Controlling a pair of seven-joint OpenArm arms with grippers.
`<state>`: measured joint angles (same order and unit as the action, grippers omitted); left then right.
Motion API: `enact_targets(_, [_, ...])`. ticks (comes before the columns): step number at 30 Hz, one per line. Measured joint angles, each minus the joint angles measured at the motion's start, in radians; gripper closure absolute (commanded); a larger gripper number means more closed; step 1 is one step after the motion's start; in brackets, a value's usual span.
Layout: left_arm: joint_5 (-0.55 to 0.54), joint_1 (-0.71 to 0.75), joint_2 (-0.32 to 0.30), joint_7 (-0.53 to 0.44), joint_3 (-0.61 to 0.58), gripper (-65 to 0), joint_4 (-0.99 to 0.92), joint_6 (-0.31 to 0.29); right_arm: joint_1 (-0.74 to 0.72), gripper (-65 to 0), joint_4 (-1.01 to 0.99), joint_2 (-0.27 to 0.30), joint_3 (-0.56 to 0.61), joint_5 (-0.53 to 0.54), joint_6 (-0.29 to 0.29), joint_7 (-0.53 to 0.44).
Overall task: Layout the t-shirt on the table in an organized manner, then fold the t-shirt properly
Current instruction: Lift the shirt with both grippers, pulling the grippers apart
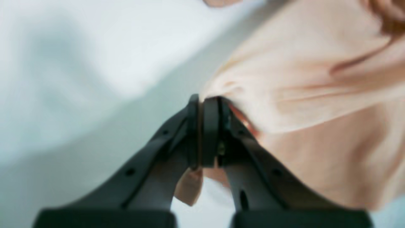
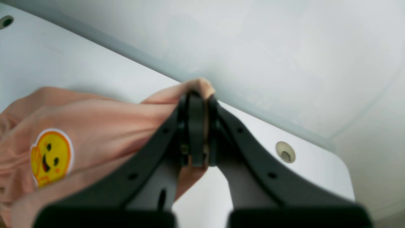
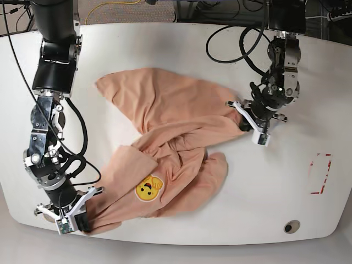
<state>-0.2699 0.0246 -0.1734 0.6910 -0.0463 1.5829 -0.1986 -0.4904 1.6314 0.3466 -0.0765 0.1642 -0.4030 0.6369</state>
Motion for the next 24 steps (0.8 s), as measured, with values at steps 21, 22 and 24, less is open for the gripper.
enact_targets(21, [-0.026, -0.331, -0.079, 0.382, 0.473, 0.0, 0.283, -0.229, -0.332, -0.2, -0.175, 0.058, 0.011, 0.006, -0.008, 0.080])
enact_targets(22, [-0.024, -0.357, -0.092, 0.386, 0.476, 0.0, 0.286, -0.229, -0.354, -0.2, -0.176, 0.058, 0.011, 0.007, -0.011, 0.083])
enact_targets(24, [-0.020, -0.410, -0.119, 0.392, 0.478, 0.0, 0.289, -0.235, -0.397, -0.2, -0.180, 0.055, 0.011, 0.018, -0.016, 0.087])
